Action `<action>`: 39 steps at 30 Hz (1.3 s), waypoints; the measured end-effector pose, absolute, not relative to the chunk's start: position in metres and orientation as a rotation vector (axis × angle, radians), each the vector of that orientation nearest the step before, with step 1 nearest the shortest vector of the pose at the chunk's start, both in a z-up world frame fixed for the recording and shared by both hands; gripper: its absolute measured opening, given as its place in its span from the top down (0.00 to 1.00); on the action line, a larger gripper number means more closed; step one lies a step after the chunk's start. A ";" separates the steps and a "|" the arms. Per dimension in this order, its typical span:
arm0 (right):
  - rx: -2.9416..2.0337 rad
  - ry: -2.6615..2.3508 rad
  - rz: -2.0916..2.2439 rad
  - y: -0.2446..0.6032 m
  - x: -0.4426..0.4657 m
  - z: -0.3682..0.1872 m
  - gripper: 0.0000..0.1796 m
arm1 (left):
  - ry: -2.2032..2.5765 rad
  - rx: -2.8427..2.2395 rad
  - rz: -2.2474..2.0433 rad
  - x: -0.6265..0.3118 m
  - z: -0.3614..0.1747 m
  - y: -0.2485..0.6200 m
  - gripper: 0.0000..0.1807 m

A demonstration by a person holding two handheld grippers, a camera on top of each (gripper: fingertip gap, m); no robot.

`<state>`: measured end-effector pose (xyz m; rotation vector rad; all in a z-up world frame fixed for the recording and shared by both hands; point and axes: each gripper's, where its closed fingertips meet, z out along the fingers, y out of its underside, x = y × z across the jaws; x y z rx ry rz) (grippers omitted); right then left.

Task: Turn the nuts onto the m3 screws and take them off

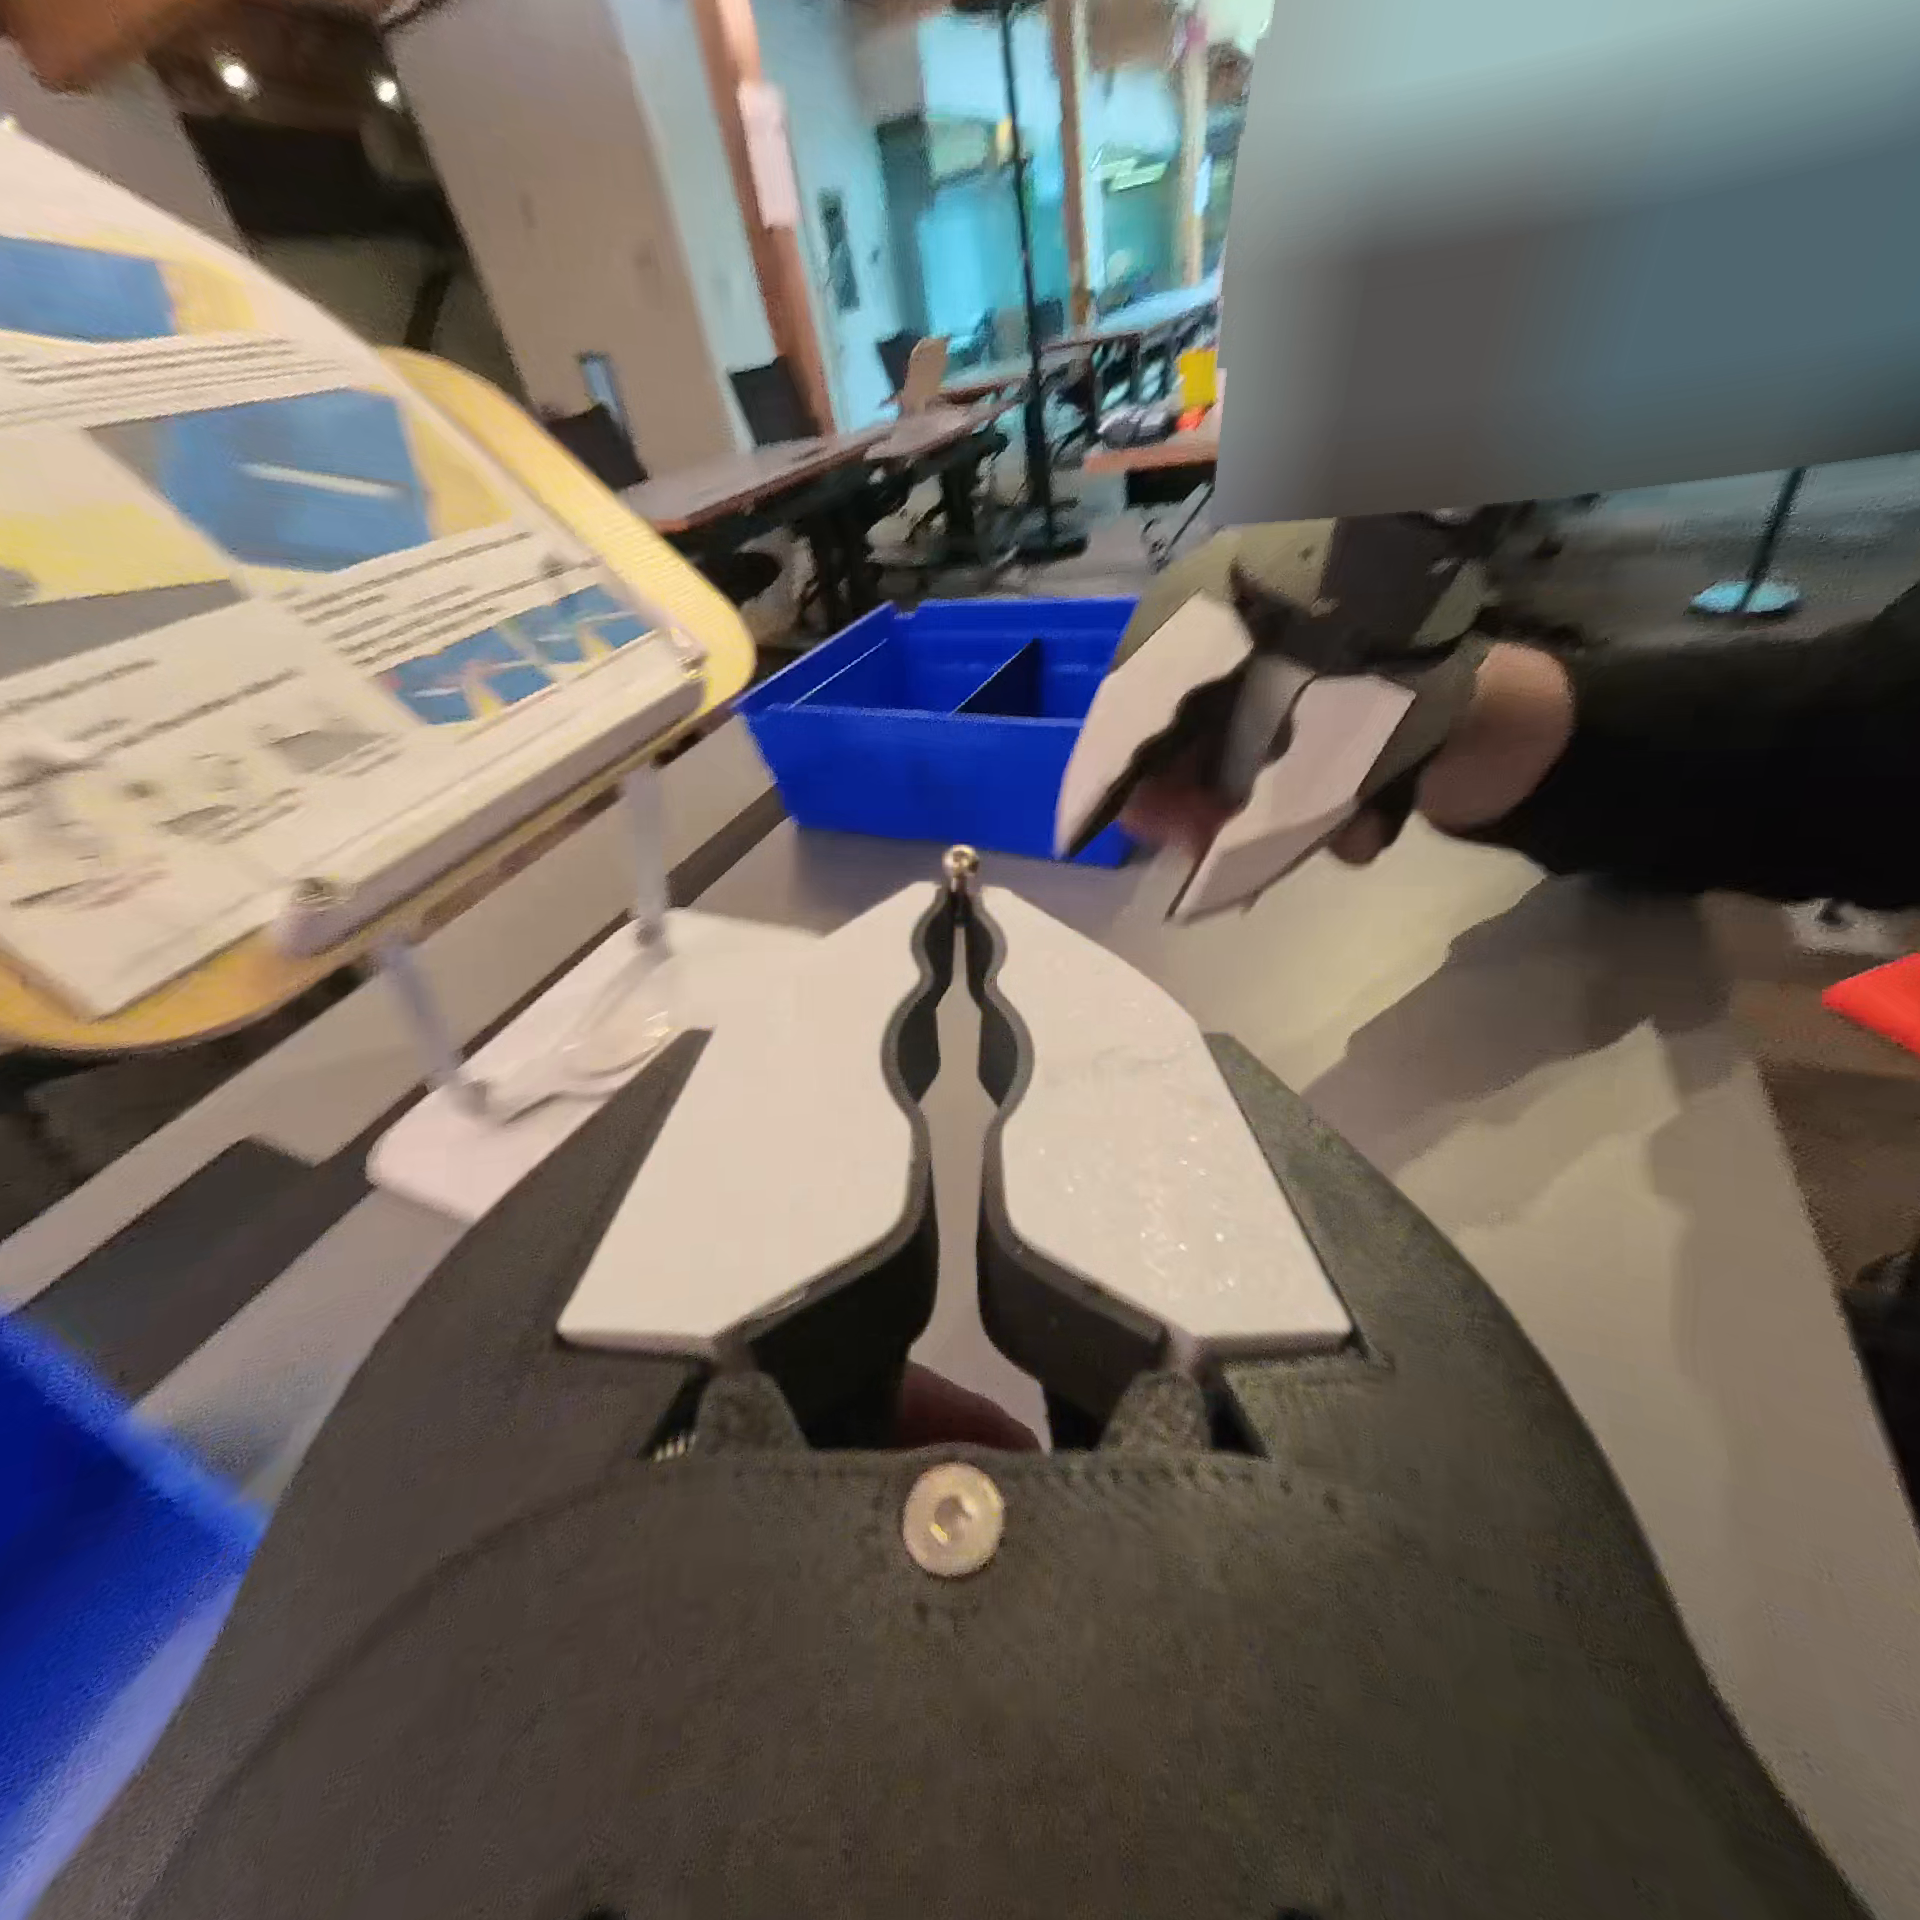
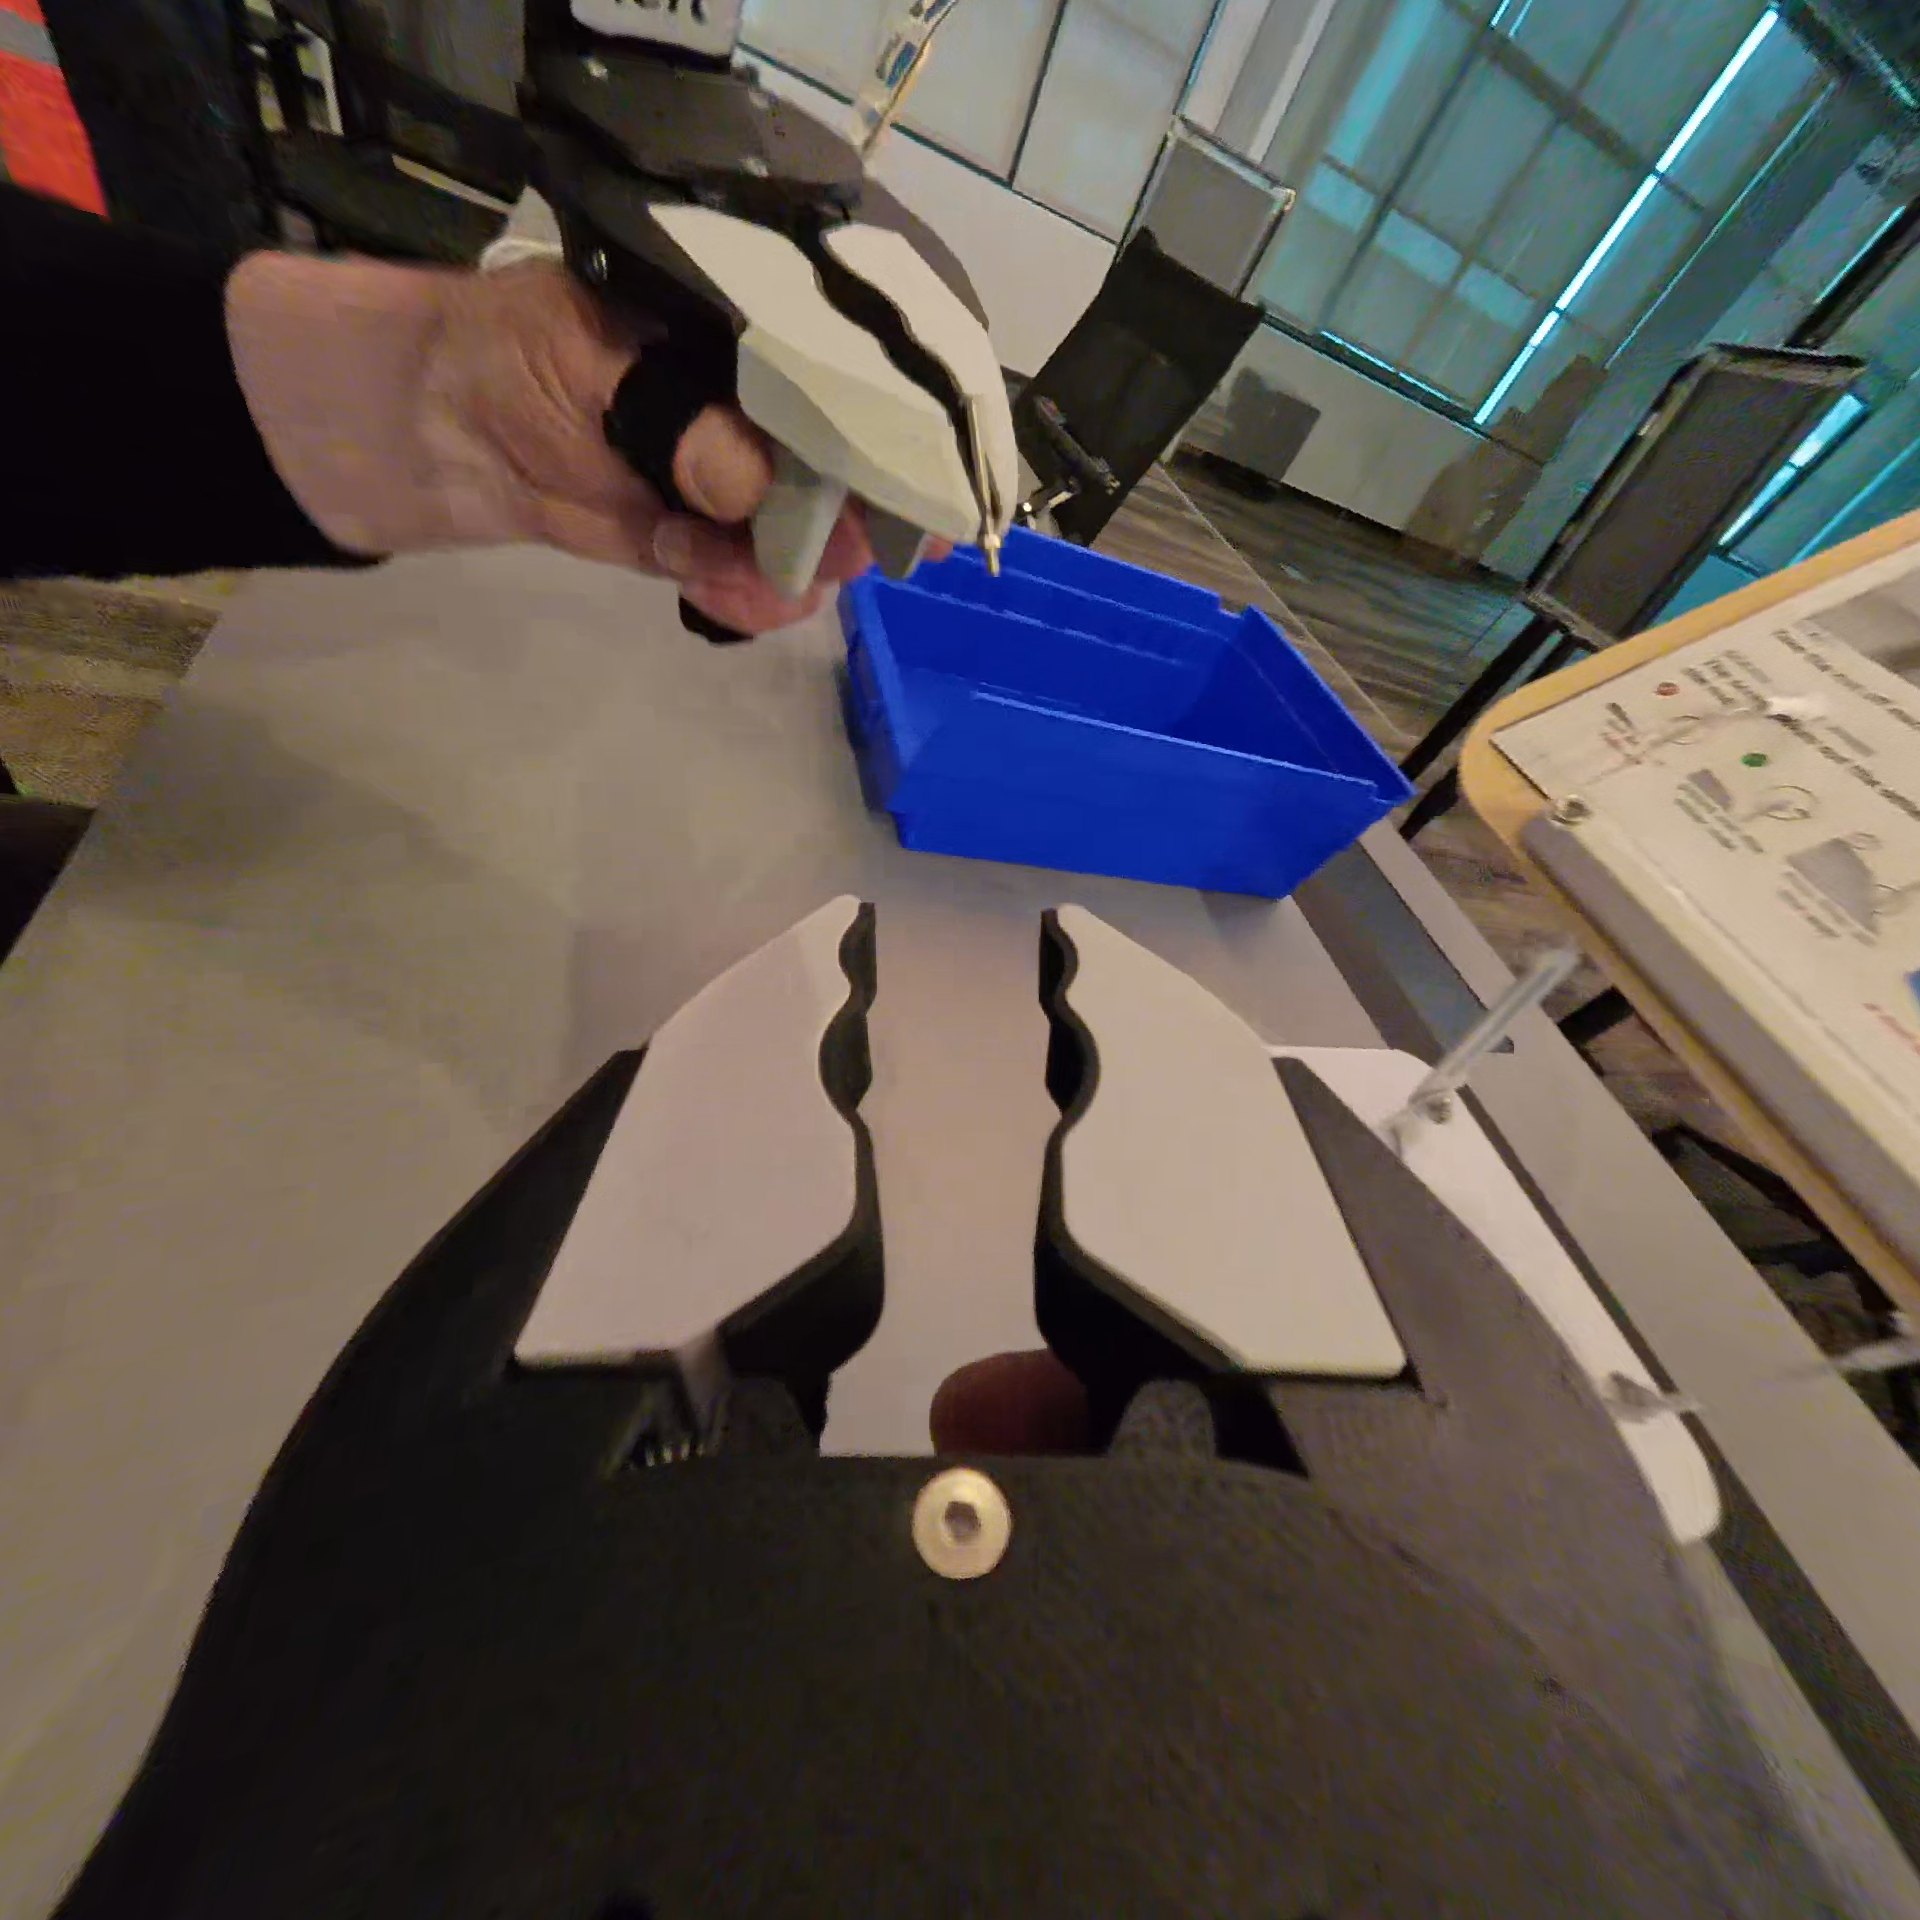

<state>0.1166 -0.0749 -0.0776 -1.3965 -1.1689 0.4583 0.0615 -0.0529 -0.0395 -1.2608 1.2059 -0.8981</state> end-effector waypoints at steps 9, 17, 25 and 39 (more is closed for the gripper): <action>-1.364 -1.233 0.365 -0.079 0.096 -0.089 0.91 | 1.304 -1.238 -1.064 0.111 -0.080 -0.089 0.99; -1.365 -1.262 0.297 -0.078 0.103 -0.093 0.99 | 1.307 -1.217 -1.118 0.114 -0.081 -0.088 0.99; -1.370 -1.272 0.246 -0.074 0.112 -0.093 0.99 | 1.270 -1.198 -1.124 0.113 -0.077 -0.086 0.95; -1.326 -1.440 -0.030 -0.073 0.126 -0.111 0.99 | 1.566 -1.161 -0.807 0.126 -0.095 -0.085 0.96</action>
